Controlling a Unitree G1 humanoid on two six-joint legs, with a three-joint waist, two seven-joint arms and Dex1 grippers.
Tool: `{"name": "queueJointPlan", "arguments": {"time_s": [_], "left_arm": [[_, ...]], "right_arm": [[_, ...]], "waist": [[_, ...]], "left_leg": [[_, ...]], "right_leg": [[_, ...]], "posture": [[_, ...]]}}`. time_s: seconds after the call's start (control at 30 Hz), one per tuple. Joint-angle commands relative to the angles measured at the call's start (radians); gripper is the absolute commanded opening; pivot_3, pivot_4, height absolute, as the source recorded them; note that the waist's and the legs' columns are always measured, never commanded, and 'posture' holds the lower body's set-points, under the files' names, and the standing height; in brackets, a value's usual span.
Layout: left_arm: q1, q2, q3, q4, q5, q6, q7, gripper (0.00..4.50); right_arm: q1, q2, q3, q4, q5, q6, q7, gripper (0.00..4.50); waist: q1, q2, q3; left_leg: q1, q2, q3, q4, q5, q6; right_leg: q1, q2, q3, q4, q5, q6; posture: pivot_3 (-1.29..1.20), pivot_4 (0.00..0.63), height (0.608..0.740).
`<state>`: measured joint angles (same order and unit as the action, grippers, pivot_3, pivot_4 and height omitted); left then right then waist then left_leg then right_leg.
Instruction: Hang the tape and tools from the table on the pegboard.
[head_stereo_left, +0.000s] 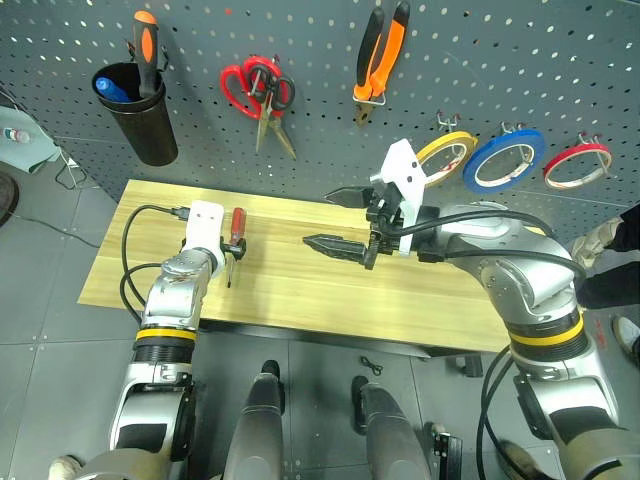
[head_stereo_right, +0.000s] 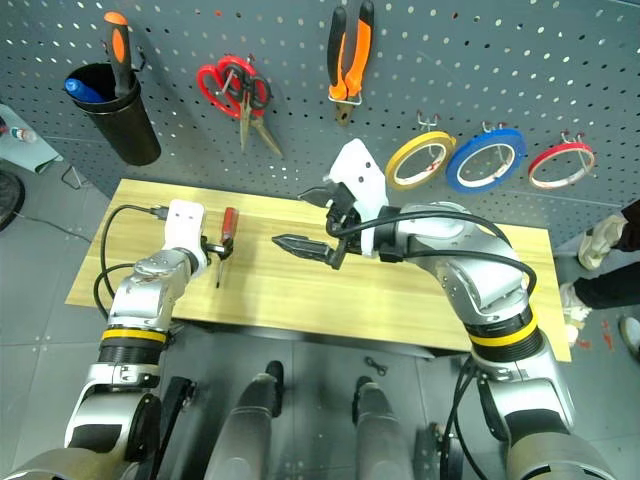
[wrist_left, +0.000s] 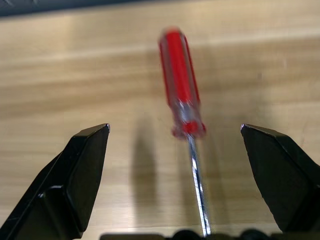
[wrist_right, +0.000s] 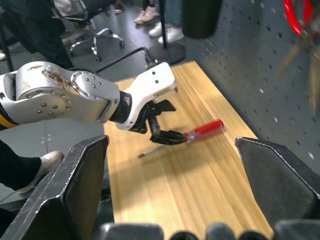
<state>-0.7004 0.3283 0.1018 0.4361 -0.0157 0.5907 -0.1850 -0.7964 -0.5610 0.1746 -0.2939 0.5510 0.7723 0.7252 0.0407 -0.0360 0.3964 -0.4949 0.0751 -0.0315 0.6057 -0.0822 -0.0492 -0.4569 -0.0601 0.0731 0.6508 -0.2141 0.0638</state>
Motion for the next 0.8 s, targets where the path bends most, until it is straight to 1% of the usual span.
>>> {"name": "queueJointPlan", "arguments": {"time_s": [0.03,0.17,0.37,0.43,0.47,0.53,0.57,0.67,0.7,0.8], "left_arm": [[-0.068,-0.013,-0.009,0.132,0.013,-0.102,0.019,4.46],[-0.123,-0.02,-0.006,0.227,0.017,-0.164,0.04,4.46],[-0.174,-0.013,-0.023,0.334,0.034,-0.193,0.05,4.46],[-0.181,-0.01,-0.021,0.345,0.033,-0.182,0.052,3.92],[-0.183,-0.011,-0.015,0.347,0.027,-0.171,0.057,3.73],[-0.183,-0.01,-0.01,0.337,0.022,-0.156,0.059,2.66],[-0.181,-0.009,-0.009,0.329,0.021,-0.15,0.059,2.29],[-0.176,-0.006,-0.007,0.316,0.019,-0.141,0.059,0.83],[-0.175,-0.005,-0.004,0.313,0.018,-0.138,0.061,0.66],[-0.169,0.006,0.0,0.302,0.019,-0.132,0.067,0.66]], "right_arm": [[0.0,-0.026,-0.045,-0.043,0.006,0.017,0.015,4.5],[-0.021,-0.05,-0.056,-0.029,0.003,0.03,0.026,4.5],[-0.013,-0.054,-0.067,-0.042,0.001,0.052,0.011,4.5],[-0.002,-0.054,-0.073,-0.062,0.009,0.067,0.005,4.5],[0.003,-0.056,-0.075,-0.068,0.012,0.072,0.004,4.5],[0.008,-0.056,-0.08,-0.078,0.016,0.081,0.002,4.5],[0.009,-0.056,-0.082,-0.08,0.018,0.085,-0.001,4.5],[0.01,-0.052,-0.08,-0.08,0.016,0.086,-0.005,4.5],[0.012,-0.051,-0.079,-0.079,0.014,0.084,-0.005,4.5],[0.015,-0.047,-0.078,-0.069,0.006,0.069,-0.005,4.5]], "waist": [[0.0,0.0,0.011],[-0.002,0.0,0.029],[-0.004,0.0,0.037],[-0.004,0.001,0.039],[-0.004,0.001,0.04],[-0.004,0.001,0.04],[-0.004,0.001,0.041],[-0.005,0.001,0.041],[-0.005,0.001,0.041],[-0.004,0.001,0.041]], "left_leg": [[0.0,0.0,0.0,0.0,0.0,0.0],[-0.002,0.0,0.0,0.001,0.0,0.0],[-0.003,0.0,0.0,0.0,0.0,0.0],[-0.003,0.0,0.0,0.0,0.0,0.0],[-0.004,0.0,0.0,0.0,0.0,0.0],[-0.003,0.0,0.0,0.0,0.0,0.0],[-0.003,0.0,0.0,0.0,0.0,0.0],[-0.003,0.0,0.0,0.0,0.0,0.0],[-0.003,0.0,0.0,0.0,0.0,0.0],[-0.003,0.0,0.0,-0.001,0.0,0.0]], "right_leg": [[0.0,0.0,0.0,0.0,0.0,0.001],[-0.001,0.0,0.0,0.0,0.0,0.001],[-0.002,0.0,0.0,0.0,0.0,0.0],[-0.002,0.0,0.0,0.0,-0.001,0.001],[-0.002,0.0,0.0,0.0,-0.001,0.002],[-0.002,0.0,0.0,0.0,-0.002,0.003],[-0.002,0.0,0.0,0.0,-0.002,0.003],[-0.002,0.0,0.0,0.0,-0.003,0.006],[-0.002,0.0,0.0,0.0,-0.004,0.006],[-0.002,0.0,0.0,-0.001,-0.004,0.006]], "posture": [[0.08,0.502,0.74],[0.07,0.512,0.74],[0.07,0.525,0.74],[0.08,0.526,0.74],[0.08,0.526,0.74],[0.08,0.525,0.74],[0.08,0.524,0.74],[0.08,0.514,0.74],[0.08,0.512,0.74],[0.08,0.499,0.74]]}}
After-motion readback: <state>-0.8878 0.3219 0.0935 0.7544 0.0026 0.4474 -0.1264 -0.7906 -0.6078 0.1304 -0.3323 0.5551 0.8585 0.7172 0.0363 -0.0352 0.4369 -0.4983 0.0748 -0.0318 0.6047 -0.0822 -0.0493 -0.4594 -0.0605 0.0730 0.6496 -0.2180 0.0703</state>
